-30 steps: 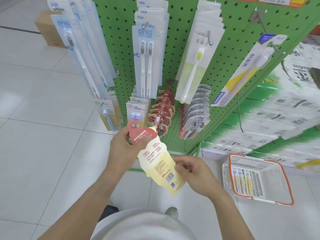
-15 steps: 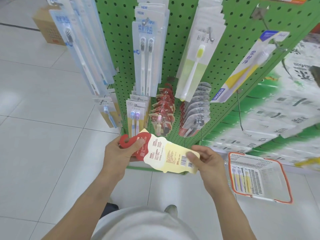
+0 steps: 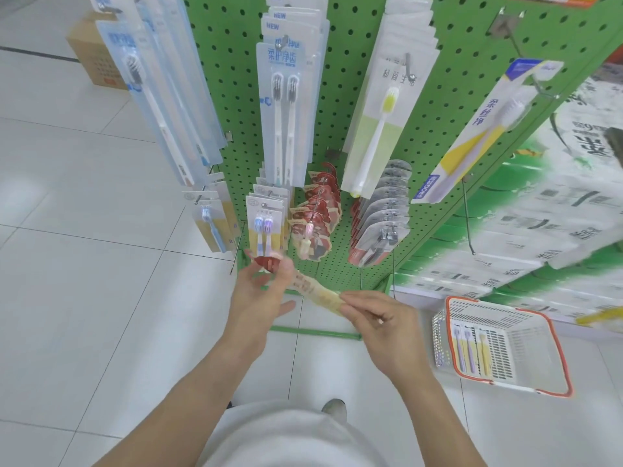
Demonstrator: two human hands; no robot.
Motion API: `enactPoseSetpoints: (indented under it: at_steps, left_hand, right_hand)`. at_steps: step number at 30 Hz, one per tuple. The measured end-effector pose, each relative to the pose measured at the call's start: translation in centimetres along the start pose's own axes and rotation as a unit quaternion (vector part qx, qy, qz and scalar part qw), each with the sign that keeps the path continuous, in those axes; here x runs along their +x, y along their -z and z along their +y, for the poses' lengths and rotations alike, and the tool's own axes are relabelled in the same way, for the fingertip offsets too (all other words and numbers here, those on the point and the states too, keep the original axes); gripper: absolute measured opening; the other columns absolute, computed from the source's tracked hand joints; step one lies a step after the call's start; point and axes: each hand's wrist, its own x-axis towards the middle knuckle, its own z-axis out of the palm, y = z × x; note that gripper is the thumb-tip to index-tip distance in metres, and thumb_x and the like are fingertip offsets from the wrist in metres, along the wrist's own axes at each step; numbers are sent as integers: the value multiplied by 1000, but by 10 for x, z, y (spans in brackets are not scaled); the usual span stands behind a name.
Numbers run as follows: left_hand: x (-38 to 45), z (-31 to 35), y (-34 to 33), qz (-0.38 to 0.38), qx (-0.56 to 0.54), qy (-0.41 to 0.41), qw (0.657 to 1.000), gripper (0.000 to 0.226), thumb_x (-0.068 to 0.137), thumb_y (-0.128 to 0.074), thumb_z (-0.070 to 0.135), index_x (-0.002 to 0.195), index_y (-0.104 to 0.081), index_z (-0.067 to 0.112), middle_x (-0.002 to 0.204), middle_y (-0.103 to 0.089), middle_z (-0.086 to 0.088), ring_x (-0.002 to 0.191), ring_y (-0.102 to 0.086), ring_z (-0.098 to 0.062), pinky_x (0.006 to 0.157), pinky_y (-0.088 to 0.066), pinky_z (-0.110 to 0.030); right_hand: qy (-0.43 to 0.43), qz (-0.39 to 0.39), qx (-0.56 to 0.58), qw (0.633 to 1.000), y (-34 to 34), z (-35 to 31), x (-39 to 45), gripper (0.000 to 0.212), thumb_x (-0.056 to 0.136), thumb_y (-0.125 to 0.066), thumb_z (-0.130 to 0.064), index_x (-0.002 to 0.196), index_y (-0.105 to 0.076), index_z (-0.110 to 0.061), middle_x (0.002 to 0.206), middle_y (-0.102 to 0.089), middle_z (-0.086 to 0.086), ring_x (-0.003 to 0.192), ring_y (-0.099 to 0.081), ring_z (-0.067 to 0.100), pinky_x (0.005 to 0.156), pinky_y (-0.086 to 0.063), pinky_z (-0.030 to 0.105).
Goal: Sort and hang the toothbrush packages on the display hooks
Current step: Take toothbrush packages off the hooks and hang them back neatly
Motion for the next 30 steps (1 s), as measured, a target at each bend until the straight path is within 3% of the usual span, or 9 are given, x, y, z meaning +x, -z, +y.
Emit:
enactPoseSetpoints:
  at_steps: [2, 4, 7, 12, 17, 20, 23, 26, 30]
  left_hand:
    - [-3, -3, -6, -23, -36, -6, 999, 81, 75, -81, 48, 140, -46, 14, 130, -61, -16, 111, -69, -26, 88, -61, -49]
    - [-3, -3, -12, -19, -50, -23, 998, 54, 89, -73, 37, 131, -55, 9, 118, -65, -17, 107, -69, -32, 91, -59, -51]
    - [3, -8, -16, 8, -55, -30, 998, 20, 105, -51, 13, 116, -63, 1, 101, -69, -16, 93, -68, -31, 91, -58, -47]
    - [9, -8, -10, 4, 68, -89, 994, 18, 103, -51, 4, 107, -67, 9, 89, -77, -1, 83, -72, -25, 77, -57, -33]
    - [26, 4, -4, -100, 157, -119, 975, 23, 102, -54, 4, 113, -69, 19, 104, -77, -8, 101, -72, -29, 95, -55, -43]
    - [40, 10, -4, -145, 214, -130, 957, 21, 103, -54, 7, 114, -68, 18, 106, -77, -7, 103, -71, -27, 97, -53, -45]
    - [51, 12, -6, -156, 245, -139, 947, 18, 103, -54, 9, 111, -68, 17, 101, -77, -7, 98, -73, -27, 92, -55, -43]
    - [54, 15, -13, -126, 237, -134, 954, 21, 100, -57, 6, 116, -59, 21, 103, -75, -7, 93, -73, -16, 81, -56, -27]
    - [55, 14, -15, -113, 285, -193, 932, 44, 99, -58, 9, 125, -52, 44, 99, -69, 9, 75, -64, 1, 77, -56, -25]
  right_hand:
    - [38, -18, -43, 998, -5, 5, -3, 20, 83, -81, -10, 97, -82, -24, 101, -75, -18, 86, -70, 3, 74, -51, 12]
    - [45, -44, -69, 996, -9, 9, -5, 23, 82, -83, -9, 98, -82, -24, 103, -72, -20, 78, -68, 4, 72, -51, 14]
    - [52, -83, -77, 992, -14, 13, -8, 24, 76, -88, -16, 98, -82, -24, 105, -70, -18, 91, -68, 5, 75, -53, 15]
    - [19, -89, -171, 981, -23, 15, -1, 42, 92, -61, -55, 123, -66, -27, 114, -65, -23, 110, -59, -1, 94, -50, 28]
    - [-5, -27, -69, 997, -30, -2, 33, 41, 94, -60, -52, 132, -49, -42, 127, -57, -22, 119, -56, -1, 94, -49, 23]
    - [-11, -31, -17, 999, -30, -13, 59, 35, 96, -65, -40, 129, -54, -39, 112, -68, -16, 105, -64, -1, 85, -52, 18]
    - [-17, -16, -23, 999, -32, -12, 79, 19, 96, -68, -25, 115, -67, -27, 88, -73, -14, 86, -68, 2, 78, -55, 25]
    - [-31, 7, -42, 999, -35, -2, 93, 13, 95, -68, -20, 104, -70, -28, 81, -73, -9, 83, -72, 8, 78, -57, 34]
    - [-39, 7, -81, 996, -41, 1, 107, 23, 95, -66, -16, 96, -65, -39, 80, -72, -8, 79, -71, 4, 74, -56, 27]
